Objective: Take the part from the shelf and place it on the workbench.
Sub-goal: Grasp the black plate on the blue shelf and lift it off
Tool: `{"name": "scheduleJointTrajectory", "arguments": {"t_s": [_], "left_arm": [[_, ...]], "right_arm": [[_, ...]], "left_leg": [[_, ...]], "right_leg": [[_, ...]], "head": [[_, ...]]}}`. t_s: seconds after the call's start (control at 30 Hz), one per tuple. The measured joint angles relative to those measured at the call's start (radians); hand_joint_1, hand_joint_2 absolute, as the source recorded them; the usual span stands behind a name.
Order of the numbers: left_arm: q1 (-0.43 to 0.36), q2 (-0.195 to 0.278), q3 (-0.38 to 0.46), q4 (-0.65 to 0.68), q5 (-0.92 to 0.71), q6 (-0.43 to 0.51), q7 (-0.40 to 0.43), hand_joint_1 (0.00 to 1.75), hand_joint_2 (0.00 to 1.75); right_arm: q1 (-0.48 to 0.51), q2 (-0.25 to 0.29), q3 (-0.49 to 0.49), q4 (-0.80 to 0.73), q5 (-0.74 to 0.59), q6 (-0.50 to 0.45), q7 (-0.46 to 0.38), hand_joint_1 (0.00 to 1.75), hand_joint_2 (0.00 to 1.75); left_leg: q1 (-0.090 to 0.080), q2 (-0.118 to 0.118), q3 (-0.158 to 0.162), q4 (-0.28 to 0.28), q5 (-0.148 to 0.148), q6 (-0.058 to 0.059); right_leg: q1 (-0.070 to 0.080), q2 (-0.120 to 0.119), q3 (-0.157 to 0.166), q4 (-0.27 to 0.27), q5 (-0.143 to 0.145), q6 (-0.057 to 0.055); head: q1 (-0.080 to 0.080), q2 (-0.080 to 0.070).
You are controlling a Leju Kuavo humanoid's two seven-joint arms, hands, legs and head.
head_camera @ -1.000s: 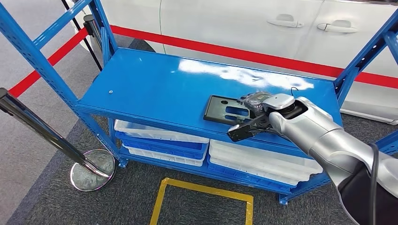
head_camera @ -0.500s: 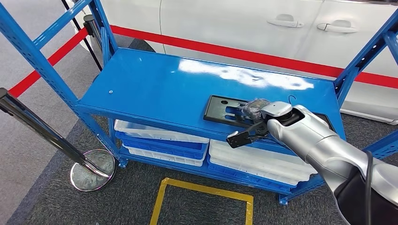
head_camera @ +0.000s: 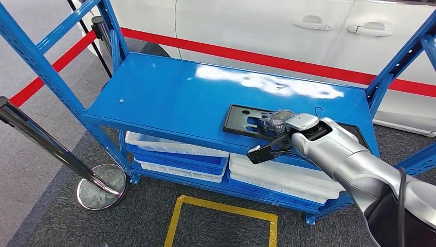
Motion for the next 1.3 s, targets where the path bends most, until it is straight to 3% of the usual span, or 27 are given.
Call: {"name": "scheduleJointTrajectory", "arguments": {"t_s": [0.17, 0.3, 0.7, 0.83, 1.3], "left_arm": [[0.002, 0.0, -0.007, -0.001, 0.004, 0.002, 0.0, 0.0, 0.0], [0.007, 0.0, -0.019, -0.007, 0.014, 0.009, 0.004, 0.0, 0.0], [0.024, 0.0, -0.051, -0.031, 0.032, 0.011, 0.017, 0.0, 0.0], [0.027, 0.0, -0.057, -0.033, 0.038, 0.013, 0.02, 0.0, 0.0], [0.044, 0.0, -0.103, -0.053, 0.066, 0.027, 0.034, 0.0, 0.0]], "right_arm": [[0.005, 0.001, 0.0, 0.0, -0.006, -0.007, 0.0, 0.0, 0.0], [0.009, 0.001, -0.001, 0.0, -0.013, -0.022, 0.001, 0.0, 1.75], [0.023, 0.0, -0.002, 0.001, 0.004, -0.035, 0.0, 0.07, 1.75], [0.03, -0.001, -0.015, 0.001, -0.018, -0.041, 0.003, 1.75, 1.75], [0.044, -0.013, -0.066, -0.002, -0.004, -0.067, 0.014, 1.75, 1.75]], "left_leg": [[0.0, 0.0, 0.0, 0.0, 0.0, 0.0], [0.0, 0.0, 0.0, 0.0, 0.0, 0.0], [0.0, 0.0, 0.0, 0.0, 0.0, 0.0], [0.0, 0.0, 0.0, 0.0, 0.0, 0.0], [0.0, 0.0, 0.0, 0.0, 0.0, 0.0]], "right_leg": [[0.0, 0.0, 0.0, 0.0, 0.0, 0.0], [0.0, 0.0, 0.0, 0.0, 0.0, 0.0], [0.0, 0.0, 0.0, 0.0, 0.0, 0.0], [0.0, 0.0, 0.0, 0.0, 0.0, 0.0], [0.0, 0.0, 0.0, 0.0, 0.0, 0.0]], "head": [[0.0, 0.0], [0.0, 0.0], [0.0, 0.0], [0.0, 0.0], [0.0, 0.0]]}}
